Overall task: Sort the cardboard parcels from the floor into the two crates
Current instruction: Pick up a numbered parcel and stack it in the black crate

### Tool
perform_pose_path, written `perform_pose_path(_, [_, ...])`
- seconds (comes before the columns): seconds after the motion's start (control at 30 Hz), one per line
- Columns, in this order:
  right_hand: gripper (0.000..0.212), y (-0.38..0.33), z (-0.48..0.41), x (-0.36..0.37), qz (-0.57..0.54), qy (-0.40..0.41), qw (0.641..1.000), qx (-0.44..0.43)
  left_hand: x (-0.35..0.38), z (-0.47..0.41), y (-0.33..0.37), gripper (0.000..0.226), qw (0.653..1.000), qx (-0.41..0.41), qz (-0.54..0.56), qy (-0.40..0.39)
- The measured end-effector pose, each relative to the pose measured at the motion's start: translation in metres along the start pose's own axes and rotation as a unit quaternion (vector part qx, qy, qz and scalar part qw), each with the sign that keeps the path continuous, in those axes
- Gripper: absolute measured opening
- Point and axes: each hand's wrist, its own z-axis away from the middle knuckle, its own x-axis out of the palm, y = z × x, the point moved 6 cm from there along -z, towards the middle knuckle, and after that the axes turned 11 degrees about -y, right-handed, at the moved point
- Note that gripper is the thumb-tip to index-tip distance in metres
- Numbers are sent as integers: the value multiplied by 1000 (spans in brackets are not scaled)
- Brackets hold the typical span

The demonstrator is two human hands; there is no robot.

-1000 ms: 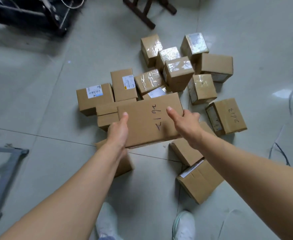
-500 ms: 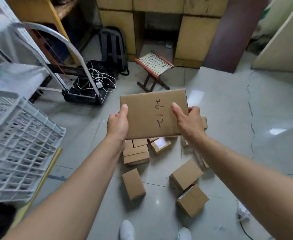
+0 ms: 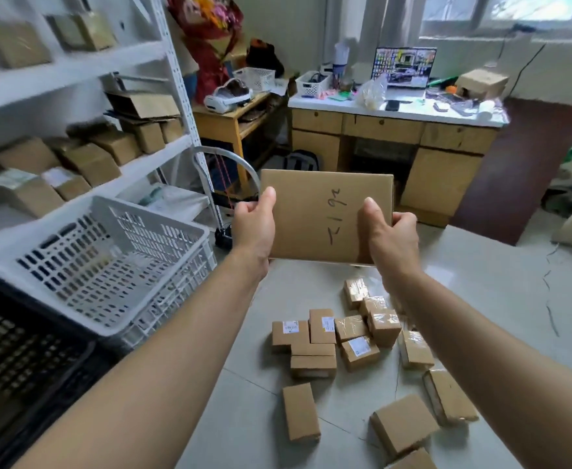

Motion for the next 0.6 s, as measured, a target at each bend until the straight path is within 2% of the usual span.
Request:
perform_pose_path(0.2, [58, -36, 20, 56, -4, -102, 994, -29, -67, 41, 27, 39, 994, 25, 26, 103])
perform_pose_path(0.4, [49, -56, 49, 127, 12, -214, 976, -44, -144, 95, 26, 32, 974, 36, 43, 218])
perform_pose_path(0.53, [46, -64, 81, 186, 21, -287, 956, -60, -203, 135, 16, 55, 954, 34, 61, 293])
perform_pose_path(0.6, [43, -66, 99, 221, 24, -329, 941, -67, -237, 153, 10, 52, 941, 31, 69, 330])
